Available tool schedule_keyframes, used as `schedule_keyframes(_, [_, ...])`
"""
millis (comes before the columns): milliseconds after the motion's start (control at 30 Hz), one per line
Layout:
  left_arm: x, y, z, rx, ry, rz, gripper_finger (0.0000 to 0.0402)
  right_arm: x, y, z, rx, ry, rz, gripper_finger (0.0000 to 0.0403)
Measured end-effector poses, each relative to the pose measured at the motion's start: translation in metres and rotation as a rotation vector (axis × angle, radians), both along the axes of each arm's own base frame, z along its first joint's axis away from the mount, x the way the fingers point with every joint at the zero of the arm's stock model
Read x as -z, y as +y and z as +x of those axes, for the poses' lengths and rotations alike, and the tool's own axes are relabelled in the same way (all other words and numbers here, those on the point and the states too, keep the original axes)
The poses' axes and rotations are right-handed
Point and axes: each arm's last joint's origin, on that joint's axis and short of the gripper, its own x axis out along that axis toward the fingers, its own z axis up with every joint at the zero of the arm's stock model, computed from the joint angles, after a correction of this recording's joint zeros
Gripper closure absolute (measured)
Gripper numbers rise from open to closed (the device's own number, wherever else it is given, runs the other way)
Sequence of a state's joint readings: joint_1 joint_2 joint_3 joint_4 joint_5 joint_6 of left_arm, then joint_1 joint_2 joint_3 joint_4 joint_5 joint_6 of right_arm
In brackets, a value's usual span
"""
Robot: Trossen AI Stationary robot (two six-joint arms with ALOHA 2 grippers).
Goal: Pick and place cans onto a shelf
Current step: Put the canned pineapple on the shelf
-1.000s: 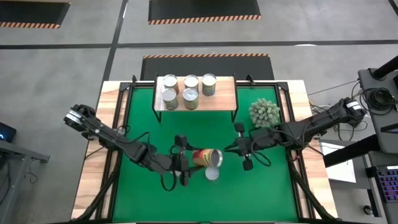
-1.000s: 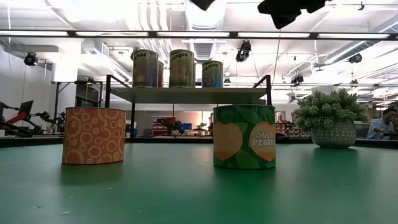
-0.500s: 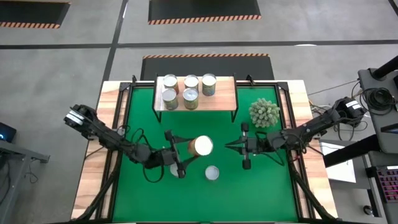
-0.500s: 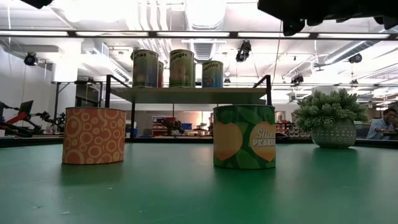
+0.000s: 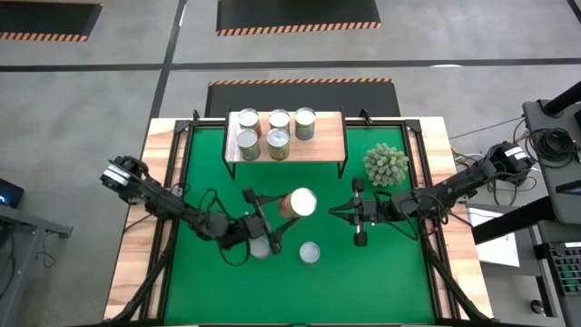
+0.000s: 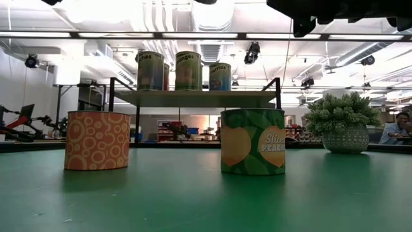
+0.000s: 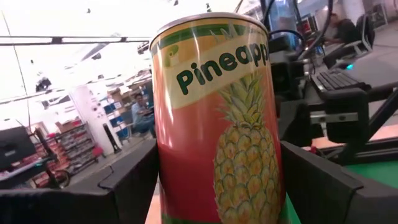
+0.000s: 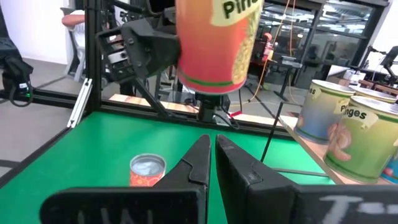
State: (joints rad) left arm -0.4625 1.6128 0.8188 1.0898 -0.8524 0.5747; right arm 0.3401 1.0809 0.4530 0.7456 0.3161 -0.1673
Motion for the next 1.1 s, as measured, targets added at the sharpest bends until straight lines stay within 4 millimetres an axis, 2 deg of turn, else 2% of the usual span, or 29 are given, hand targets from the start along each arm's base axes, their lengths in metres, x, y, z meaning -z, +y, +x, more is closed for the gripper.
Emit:
schedule_keyframes(267, [0.004, -0.009, 0.019, -0.035, 0.039, 0.054, 0.0120, -0.003, 0.000, 0.001, 0.000, -0.006, 0.002, 0.0390])
schedule_keyframes(500, [0.004, -0.008, 0.019, -0.058, 0.044, 0.051, 0.0119, -0.001, 0.001, 0.002, -0.001, 0.019, -0.064, 0.0390])
schedule_keyframes(933, [0.005, -0.008, 0.019, -0.057, 0.044, 0.051, 0.0119, -0.004, 0.001, 0.002, 0.000, 0.003, -0.016, 0.0390])
schedule_keyframes(1100, [0.005, -0.008, 0.019, -0.057, 0.045, 0.051, 0.0119, -0.004, 0.000, 0.003, 0.037, 0.016, -0.062, 0.0390])
